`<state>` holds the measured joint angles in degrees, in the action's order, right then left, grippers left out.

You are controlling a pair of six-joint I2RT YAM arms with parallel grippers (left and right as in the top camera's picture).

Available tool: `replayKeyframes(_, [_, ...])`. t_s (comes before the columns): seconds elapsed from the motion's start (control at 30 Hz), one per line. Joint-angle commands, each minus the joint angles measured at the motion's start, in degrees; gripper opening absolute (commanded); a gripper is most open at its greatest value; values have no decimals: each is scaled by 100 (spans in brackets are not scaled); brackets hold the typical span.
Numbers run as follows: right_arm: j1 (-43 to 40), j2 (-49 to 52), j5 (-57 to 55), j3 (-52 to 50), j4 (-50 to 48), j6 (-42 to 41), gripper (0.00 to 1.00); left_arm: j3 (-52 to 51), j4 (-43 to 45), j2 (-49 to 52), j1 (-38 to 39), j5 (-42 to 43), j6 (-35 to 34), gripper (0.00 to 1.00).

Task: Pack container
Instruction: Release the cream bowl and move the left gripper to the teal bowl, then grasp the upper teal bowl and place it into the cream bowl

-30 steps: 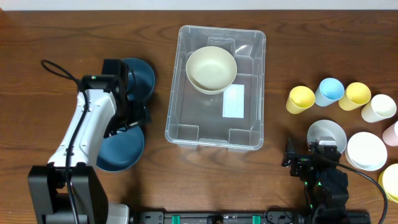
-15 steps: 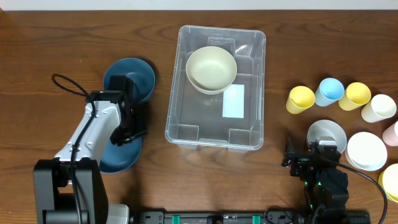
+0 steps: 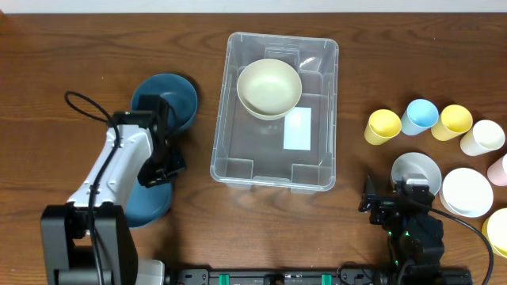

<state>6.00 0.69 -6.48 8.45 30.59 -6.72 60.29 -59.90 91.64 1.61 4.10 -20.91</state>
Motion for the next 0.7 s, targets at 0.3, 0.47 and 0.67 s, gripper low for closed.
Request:
replayKeyframes(0.3, [-33, -20, -57, -17, 2, 59, 99, 2625, -925, -1209, 352, -319, 400, 6])
replayKeyframes(0.47, [-33, -20, -57, -17, 2, 57, 99, 3206, -398, -1220, 1515, -304, 1394, 6])
replayKeyframes(0.67, [-33, -20, -57, -15, 2, 57, 99, 3206, 1027, -774, 2813, -308, 2549, 6])
